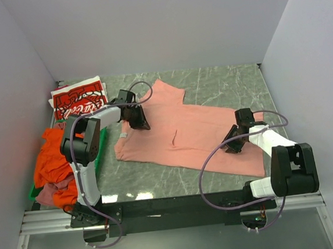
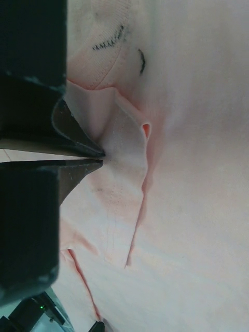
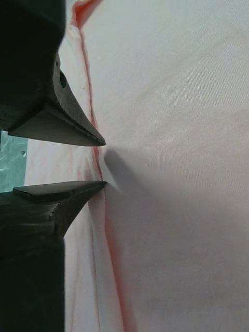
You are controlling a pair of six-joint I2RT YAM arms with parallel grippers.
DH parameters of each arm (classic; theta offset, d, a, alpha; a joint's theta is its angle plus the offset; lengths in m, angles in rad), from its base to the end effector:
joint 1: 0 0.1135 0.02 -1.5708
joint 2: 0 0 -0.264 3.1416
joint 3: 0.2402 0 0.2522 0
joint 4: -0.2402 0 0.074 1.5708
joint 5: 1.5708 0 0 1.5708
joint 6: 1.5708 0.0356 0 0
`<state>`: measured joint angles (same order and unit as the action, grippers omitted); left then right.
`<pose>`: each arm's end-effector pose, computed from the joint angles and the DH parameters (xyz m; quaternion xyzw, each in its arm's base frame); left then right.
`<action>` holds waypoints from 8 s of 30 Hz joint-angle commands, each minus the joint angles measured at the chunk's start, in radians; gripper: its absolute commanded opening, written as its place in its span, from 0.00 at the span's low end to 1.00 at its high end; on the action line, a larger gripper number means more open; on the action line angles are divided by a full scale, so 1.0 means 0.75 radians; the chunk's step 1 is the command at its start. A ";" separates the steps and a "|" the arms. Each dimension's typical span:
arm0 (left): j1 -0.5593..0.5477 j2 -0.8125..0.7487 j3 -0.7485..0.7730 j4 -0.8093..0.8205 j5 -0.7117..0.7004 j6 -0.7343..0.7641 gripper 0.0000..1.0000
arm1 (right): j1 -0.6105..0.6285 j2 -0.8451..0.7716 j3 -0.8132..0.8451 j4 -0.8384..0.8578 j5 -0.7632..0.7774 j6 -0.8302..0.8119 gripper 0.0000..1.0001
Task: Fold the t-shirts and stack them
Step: Fold the tshirt
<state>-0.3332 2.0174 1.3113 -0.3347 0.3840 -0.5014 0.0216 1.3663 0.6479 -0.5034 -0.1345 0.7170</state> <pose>0.3863 -0.1478 0.1460 -0.0298 0.9482 -0.2726 0.1604 0.2275 0.0097 0.1533 0.3238 0.9278 0.1242 0.1377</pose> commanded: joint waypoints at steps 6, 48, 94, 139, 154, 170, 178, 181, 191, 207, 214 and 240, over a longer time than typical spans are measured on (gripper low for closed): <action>-0.006 -0.109 -0.155 -0.255 0.012 0.008 0.15 | 0.000 -0.193 -0.164 -0.239 -0.037 0.022 0.41; 0.002 0.120 0.905 -0.511 -0.031 -0.017 0.43 | -0.556 0.291 0.713 -0.256 0.312 -0.312 0.45; 0.093 0.544 1.117 -0.212 -0.115 -0.100 0.44 | -0.573 0.784 0.877 -0.165 0.247 -0.312 0.14; -0.008 0.736 1.199 -0.016 -0.457 -0.031 0.47 | -0.575 0.807 0.873 -0.196 0.057 -0.383 0.02; -0.065 0.736 1.172 -0.108 -0.608 0.102 0.41 | -0.575 0.792 0.856 -0.190 0.026 -0.389 0.02; -0.124 0.763 1.138 -0.167 -0.708 0.141 0.21 | -0.573 0.770 0.834 -0.176 -0.013 -0.391 0.02; -0.149 0.767 1.135 -0.171 -0.719 0.151 0.00 | -0.575 0.755 0.815 -0.163 -0.031 -0.396 0.02; -0.149 0.732 1.150 -0.171 -0.741 0.145 0.00 | -0.573 0.749 0.821 -0.169 -0.052 -0.391 0.02; -0.149 0.468 1.019 -0.032 -0.753 0.116 0.00 | -0.573 0.643 0.866 -0.219 -0.074 -0.408 0.02; -0.114 0.464 1.076 0.025 -0.694 0.155 0.00 | -0.573 0.639 1.003 -0.276 -0.078 -0.428 0.01; -0.065 0.535 1.170 0.049 -0.612 0.163 0.00 | -0.573 0.749 1.179 -0.313 -0.064 -0.414 0.01; 0.017 -0.059 0.449 0.340 -0.299 0.247 0.00 | -0.550 0.627 1.057 -0.333 0.030 -0.471 0.01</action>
<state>-0.3176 2.0865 1.7168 -0.1280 0.1196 -0.3515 -0.3988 1.9305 1.4902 -0.7673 -0.1467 0.3870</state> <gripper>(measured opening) 0.012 0.012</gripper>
